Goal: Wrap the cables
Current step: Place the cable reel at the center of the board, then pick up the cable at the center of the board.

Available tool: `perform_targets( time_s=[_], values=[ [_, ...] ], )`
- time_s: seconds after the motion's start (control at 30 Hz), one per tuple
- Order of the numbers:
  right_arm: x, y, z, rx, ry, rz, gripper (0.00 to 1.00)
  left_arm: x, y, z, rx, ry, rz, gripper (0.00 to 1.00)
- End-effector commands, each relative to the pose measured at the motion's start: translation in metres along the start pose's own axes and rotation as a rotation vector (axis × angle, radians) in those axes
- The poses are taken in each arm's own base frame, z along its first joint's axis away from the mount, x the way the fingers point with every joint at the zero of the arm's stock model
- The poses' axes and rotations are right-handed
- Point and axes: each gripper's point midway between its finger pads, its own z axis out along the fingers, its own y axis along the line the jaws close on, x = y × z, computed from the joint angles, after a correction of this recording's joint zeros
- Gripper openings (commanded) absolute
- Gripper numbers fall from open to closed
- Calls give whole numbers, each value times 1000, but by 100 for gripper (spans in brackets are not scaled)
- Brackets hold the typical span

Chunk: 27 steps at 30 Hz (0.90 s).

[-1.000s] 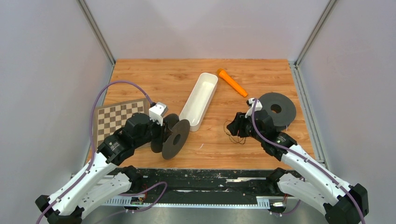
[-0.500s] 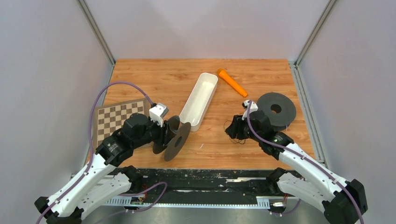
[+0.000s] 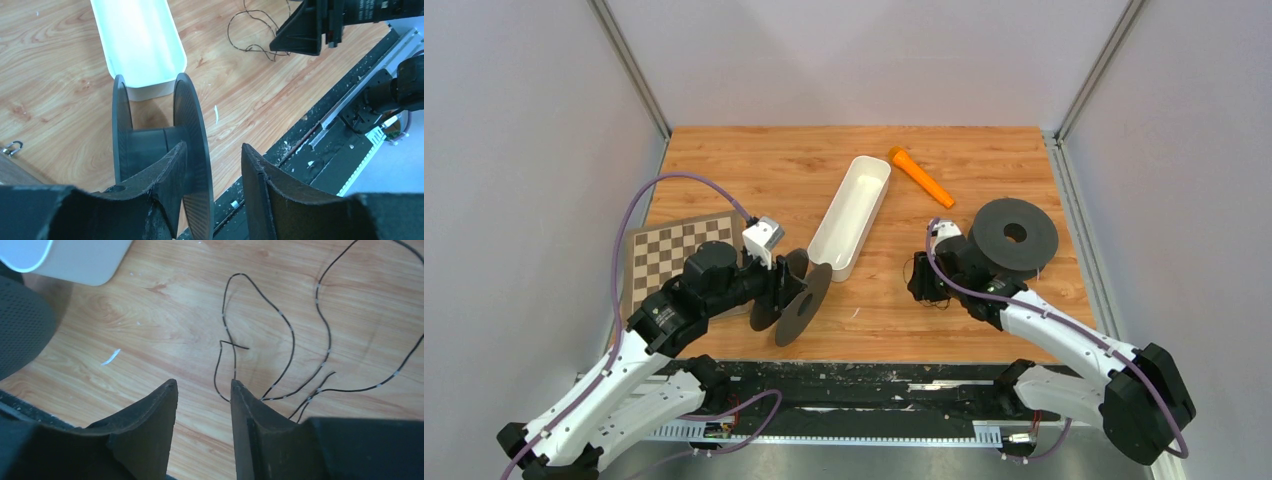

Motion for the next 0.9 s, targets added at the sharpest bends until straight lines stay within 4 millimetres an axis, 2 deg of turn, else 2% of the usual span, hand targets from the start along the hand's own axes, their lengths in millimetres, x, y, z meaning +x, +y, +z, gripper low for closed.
perform_targets(
  time_s=[0.0,0.07,0.23,0.4,0.53,0.57,0.6,0.67,0.73,0.87],
  values=[
    [-40,-2,0,49,-118,-81,45,-42,-19,-13,66,-130,13,52],
    [-53,-4,1,76,-140,-127,49,-49,-20,-14,68,-150,25,53],
    [-69,-21,25,123,-78,-215,52,-68,-14,-19,16,-202,45,55],
    [-65,-34,51,127,22,-236,52,-80,-4,-24,-49,-228,54,57],
    [-55,-35,70,100,110,-264,51,-83,0,-28,-80,-233,54,58],
    [-52,-33,73,76,129,-258,48,-84,0,-29,-81,-234,52,58],
    [-50,-32,75,62,145,-252,40,-84,0,-30,-82,-234,52,58],
    [-56,-34,72,78,140,-243,17,-87,4,-32,-108,-242,49,59],
    [-73,-27,60,67,90,-238,1,-89,5,-33,-119,-245,48,59],
    [-125,12,6,-65,-104,-243,0,-95,-1,-33,-94,-244,55,61]
  ],
)
